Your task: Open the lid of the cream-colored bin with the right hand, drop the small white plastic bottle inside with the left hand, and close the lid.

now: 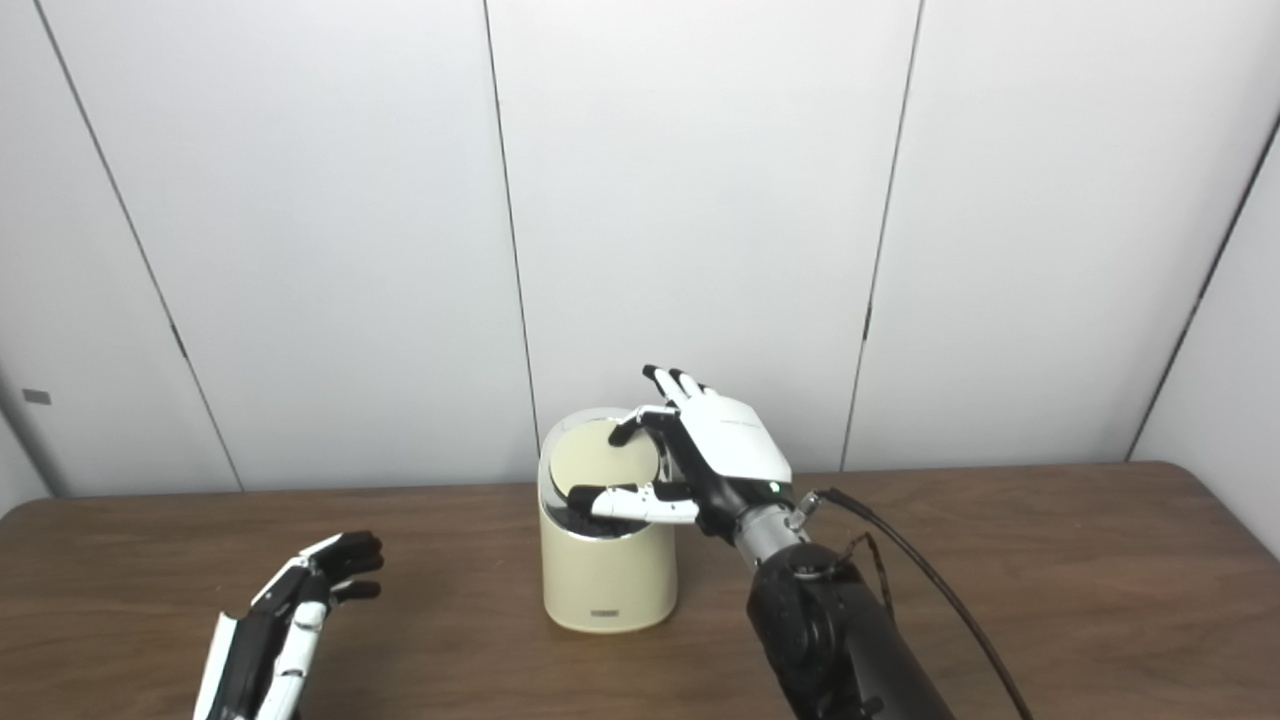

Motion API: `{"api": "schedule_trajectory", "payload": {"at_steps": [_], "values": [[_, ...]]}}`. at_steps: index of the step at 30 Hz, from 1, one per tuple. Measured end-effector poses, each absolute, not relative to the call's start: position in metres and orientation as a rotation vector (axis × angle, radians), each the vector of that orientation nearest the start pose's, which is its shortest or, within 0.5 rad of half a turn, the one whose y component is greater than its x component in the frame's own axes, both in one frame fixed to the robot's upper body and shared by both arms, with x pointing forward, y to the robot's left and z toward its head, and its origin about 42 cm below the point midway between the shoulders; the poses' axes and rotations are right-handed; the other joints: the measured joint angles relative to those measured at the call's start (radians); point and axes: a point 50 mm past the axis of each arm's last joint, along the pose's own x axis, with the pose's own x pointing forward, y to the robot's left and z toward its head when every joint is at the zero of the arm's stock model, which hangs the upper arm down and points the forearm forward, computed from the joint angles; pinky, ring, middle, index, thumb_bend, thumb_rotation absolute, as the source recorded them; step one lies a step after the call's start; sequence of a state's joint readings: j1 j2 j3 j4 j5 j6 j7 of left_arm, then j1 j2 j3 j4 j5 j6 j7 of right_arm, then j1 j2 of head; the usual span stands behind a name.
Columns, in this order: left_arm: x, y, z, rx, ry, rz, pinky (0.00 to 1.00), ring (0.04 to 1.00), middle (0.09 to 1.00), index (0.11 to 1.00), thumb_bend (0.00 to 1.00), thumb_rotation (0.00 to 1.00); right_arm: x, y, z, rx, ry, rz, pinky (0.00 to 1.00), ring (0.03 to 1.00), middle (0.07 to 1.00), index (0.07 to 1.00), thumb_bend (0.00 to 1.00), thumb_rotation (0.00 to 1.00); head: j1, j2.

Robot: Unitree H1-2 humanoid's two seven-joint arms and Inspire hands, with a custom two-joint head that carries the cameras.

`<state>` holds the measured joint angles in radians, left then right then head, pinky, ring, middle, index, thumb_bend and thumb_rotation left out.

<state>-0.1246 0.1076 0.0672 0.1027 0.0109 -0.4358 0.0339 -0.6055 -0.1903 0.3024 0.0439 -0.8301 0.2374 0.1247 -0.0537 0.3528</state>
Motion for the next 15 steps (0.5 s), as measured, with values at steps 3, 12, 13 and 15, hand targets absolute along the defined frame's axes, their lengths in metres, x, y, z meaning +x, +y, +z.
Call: {"api": "schedule_trajectory", "payload": {"at_steps": [3,12,13,15], "values": [[0.317,0.256,0.138,0.115,-0.464,0.060,0.67,0.755,0.762,0.748,0.34,0.81,0.431,-0.147,0.268,-1.109,-0.380,0.135,0.99,1.000,0.988,0.702,0.96,1.00,0.006,0.003],[0.315,0.254,0.142,0.131,-0.467,0.063,0.68,0.761,0.762,0.748,0.35,0.83,0.434,-0.143,0.260,-1.106,-0.380,0.142,0.98,1.000,0.996,0.703,0.94,1.00,0.012,0.012],[0.315,0.254,0.142,0.134,-0.466,0.064,0.69,0.762,0.763,0.748,0.35,0.83,0.435,-0.142,0.259,-1.108,-0.380,0.142,0.98,1.000,0.995,0.700,0.95,1.00,0.012,0.012],[0.315,0.254,0.143,0.138,-0.466,0.064,0.70,0.767,0.763,0.748,0.35,0.83,0.438,-0.141,0.257,-1.114,-0.382,0.135,0.98,1.000,0.991,0.689,0.95,1.00,0.012,0.014]]}}
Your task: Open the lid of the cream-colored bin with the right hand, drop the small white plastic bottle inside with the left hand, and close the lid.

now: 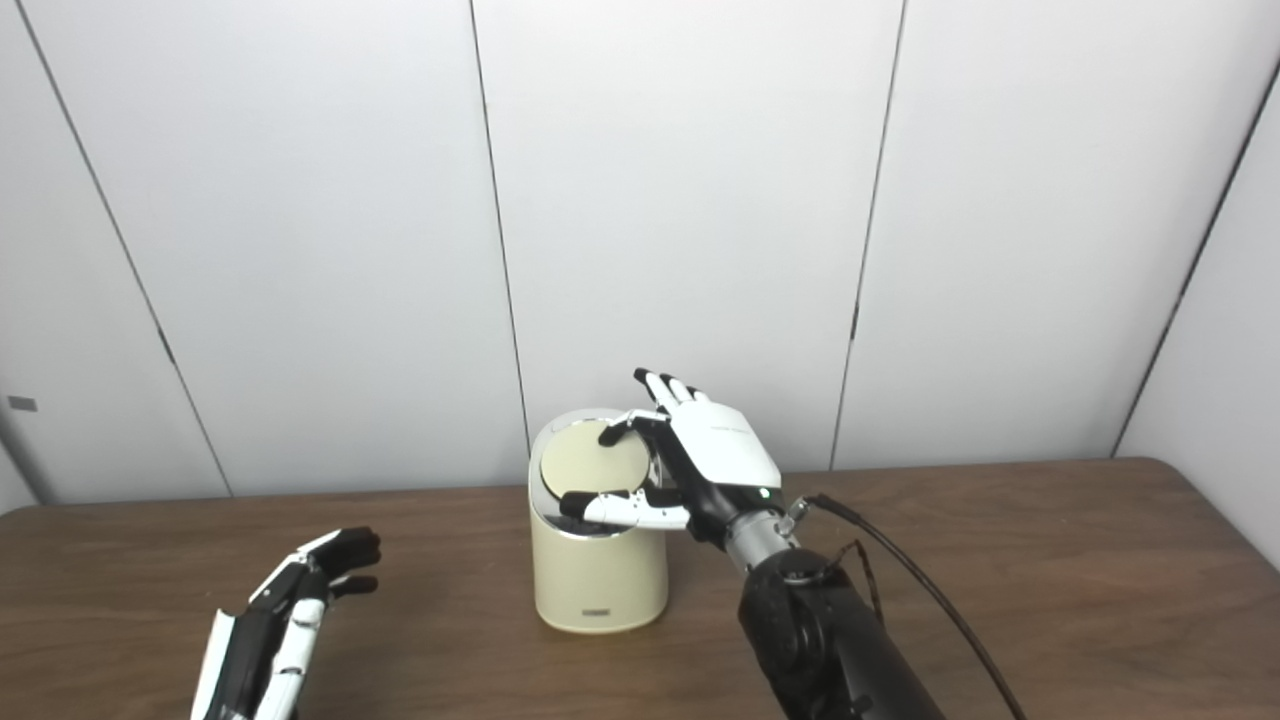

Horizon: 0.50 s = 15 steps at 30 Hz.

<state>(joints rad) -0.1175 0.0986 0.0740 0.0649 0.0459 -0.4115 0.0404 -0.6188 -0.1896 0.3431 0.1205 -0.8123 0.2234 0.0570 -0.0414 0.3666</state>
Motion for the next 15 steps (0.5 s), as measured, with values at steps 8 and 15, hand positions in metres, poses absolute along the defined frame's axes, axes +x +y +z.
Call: {"api": "schedule_trajectory", "payload": {"at_steps": [8,15], "values": [[0.315,0.255,0.142,0.139,-0.463,0.069,0.68,0.761,0.762,0.746,0.34,0.82,0.433,-0.136,0.249,-1.104,-0.418,0.112,1.00,1.000,0.972,0.641,0.94,0.95,-0.002,-0.002],[0.315,0.255,0.142,0.139,-0.463,0.070,0.68,0.760,0.761,0.746,0.34,0.81,0.428,-0.135,0.247,-1.098,-0.429,0.102,1.00,1.000,0.968,0.615,0.93,0.94,-0.006,-0.002]]}}
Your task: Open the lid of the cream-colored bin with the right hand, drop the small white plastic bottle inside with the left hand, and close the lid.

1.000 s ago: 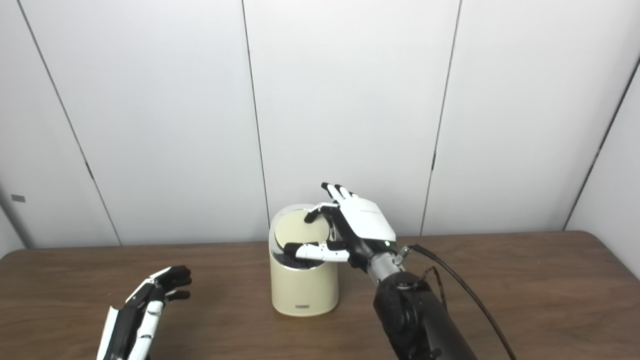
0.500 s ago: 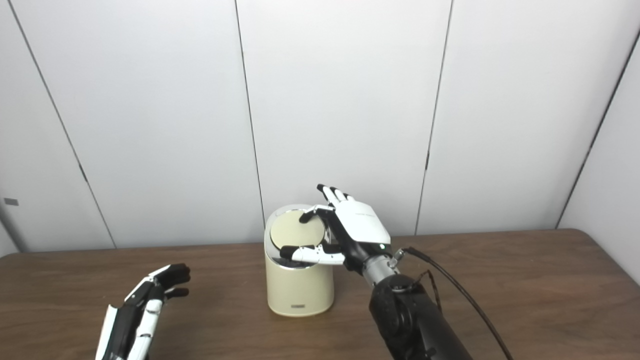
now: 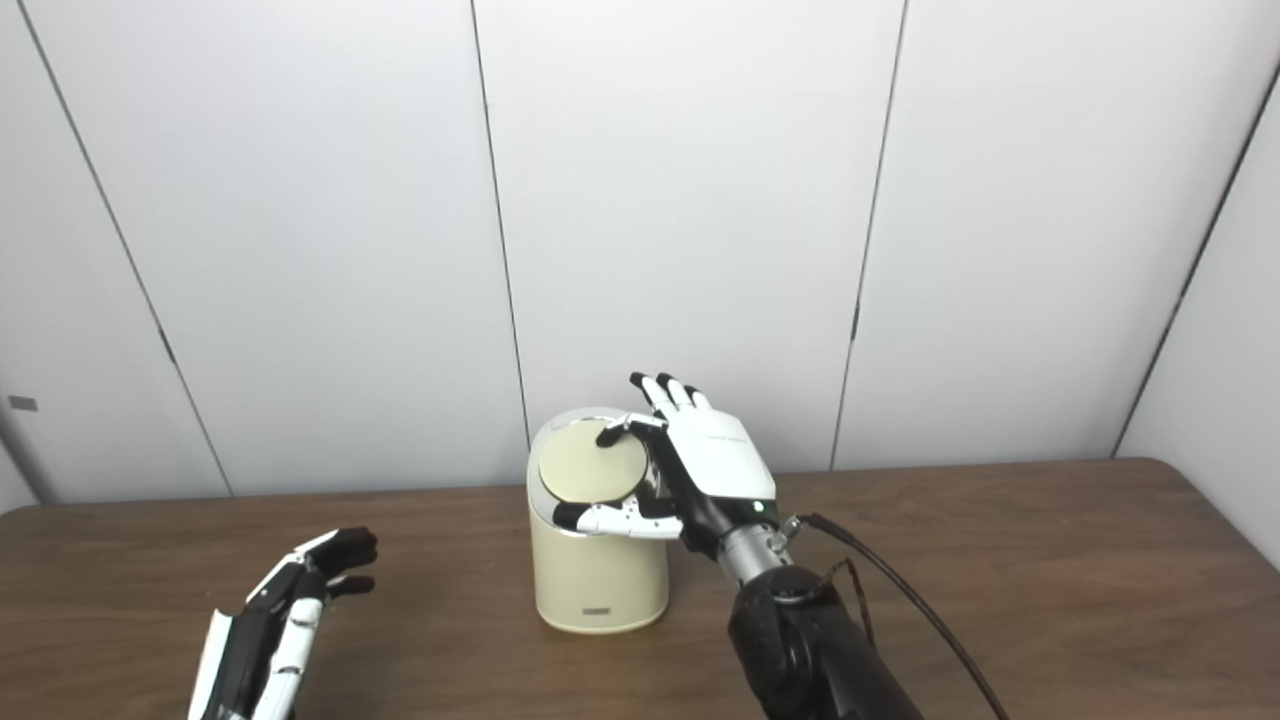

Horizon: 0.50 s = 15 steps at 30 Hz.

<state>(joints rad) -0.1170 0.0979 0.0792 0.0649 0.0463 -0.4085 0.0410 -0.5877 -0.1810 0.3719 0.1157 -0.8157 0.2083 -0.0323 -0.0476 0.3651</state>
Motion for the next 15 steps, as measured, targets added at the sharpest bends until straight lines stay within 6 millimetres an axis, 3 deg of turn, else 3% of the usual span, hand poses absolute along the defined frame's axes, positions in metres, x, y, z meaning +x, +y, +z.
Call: {"api": "schedule_trajectory", "payload": {"at_steps": [15], "values": [[0.316,0.256,0.142,0.138,-0.463,0.072,0.68,0.762,0.760,0.749,0.35,0.80,0.411,-0.138,0.243,-1.085,-0.430,0.078,1.00,0.999,0.954,0.598,0.91,0.93,-0.008,0.002]]}}
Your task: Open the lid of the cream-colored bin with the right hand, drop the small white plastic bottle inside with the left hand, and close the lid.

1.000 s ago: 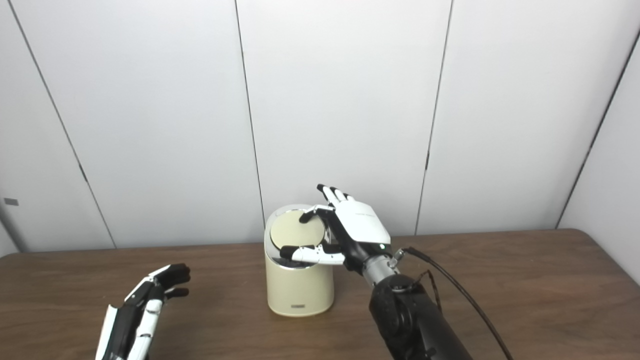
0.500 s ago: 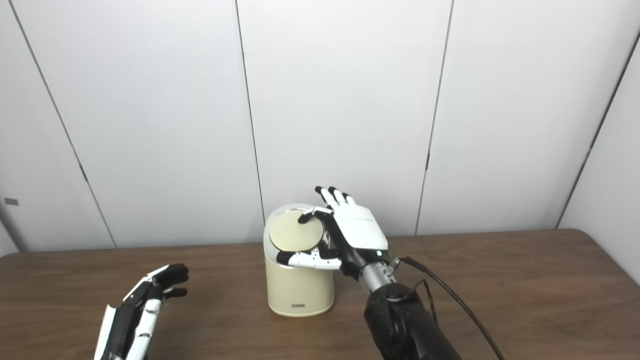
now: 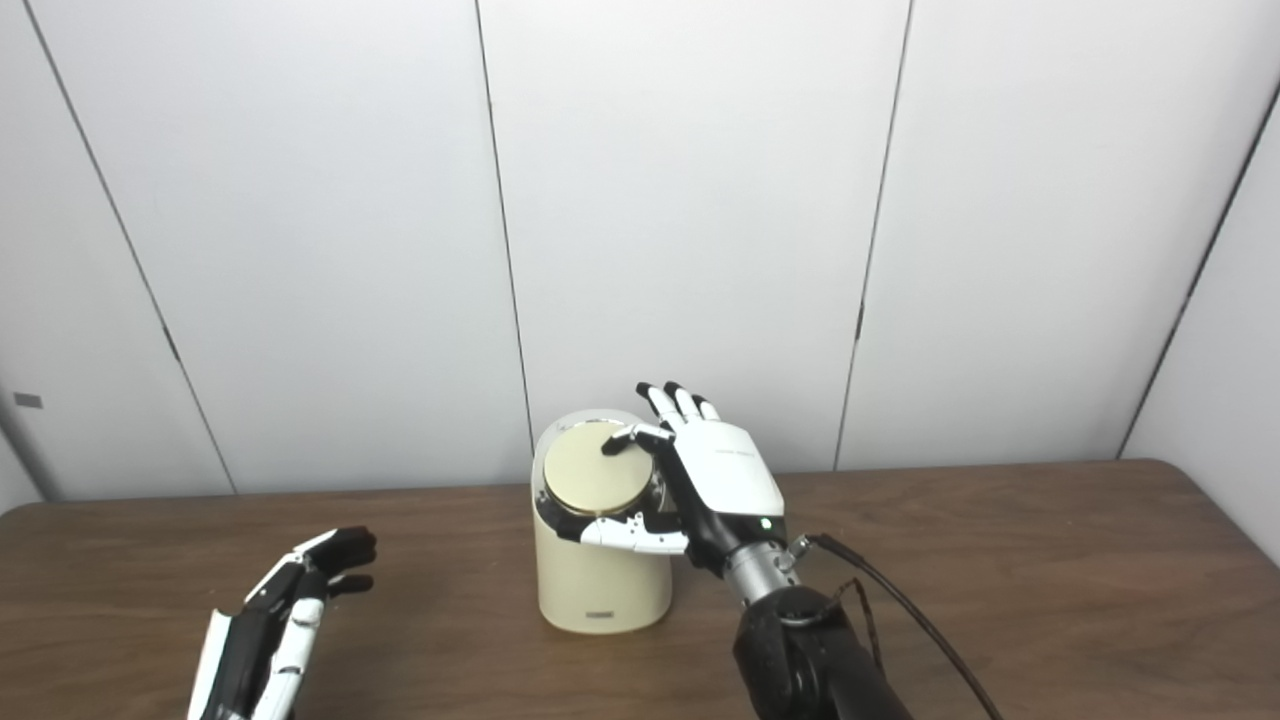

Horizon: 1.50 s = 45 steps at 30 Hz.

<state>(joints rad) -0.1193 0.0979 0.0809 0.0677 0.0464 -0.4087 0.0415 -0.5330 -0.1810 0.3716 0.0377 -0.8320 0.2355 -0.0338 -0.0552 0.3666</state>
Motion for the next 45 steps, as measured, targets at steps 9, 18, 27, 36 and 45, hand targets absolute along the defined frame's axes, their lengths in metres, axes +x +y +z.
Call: {"api": "schedule_trajectory", "payload": {"at_steps": [9,18,27,36,45], "values": [[0.316,0.256,0.141,0.138,-0.457,0.072,0.69,0.765,0.762,0.747,0.35,0.80,0.398,-0.139,0.240,-1.072,-0.437,0.073,1.00,0.989,0.938,0.591,0.91,0.94,-0.002,-0.002],[0.316,0.256,0.141,0.139,-0.457,0.072,0.68,0.760,0.760,0.747,0.35,0.79,0.392,-0.140,0.237,-1.067,-0.439,0.071,0.96,0.982,0.931,0.582,0.91,0.93,-0.003,0.000],[0.317,0.256,0.141,0.144,-0.458,0.072,0.68,0.755,0.755,0.743,0.35,0.81,0.389,-0.140,0.237,-1.063,-0.441,0.070,0.95,0.981,0.930,0.582,0.91,0.92,-0.002,0.003],[0.317,0.256,0.141,0.139,-0.459,0.071,0.68,0.760,0.758,0.745,0.35,0.79,0.387,-0.140,0.234,-1.064,-0.432,0.076,0.96,0.994,0.942,0.606,0.92,0.95,0.003,0.009],[0.316,0.255,0.143,0.138,-0.464,0.071,0.69,0.762,0.760,0.745,0.35,0.80,0.387,-0.139,0.230,-1.077,-0.410,0.095,0.97,1.000,0.968,0.661,0.94,0.96,0.006,0.018]]}}
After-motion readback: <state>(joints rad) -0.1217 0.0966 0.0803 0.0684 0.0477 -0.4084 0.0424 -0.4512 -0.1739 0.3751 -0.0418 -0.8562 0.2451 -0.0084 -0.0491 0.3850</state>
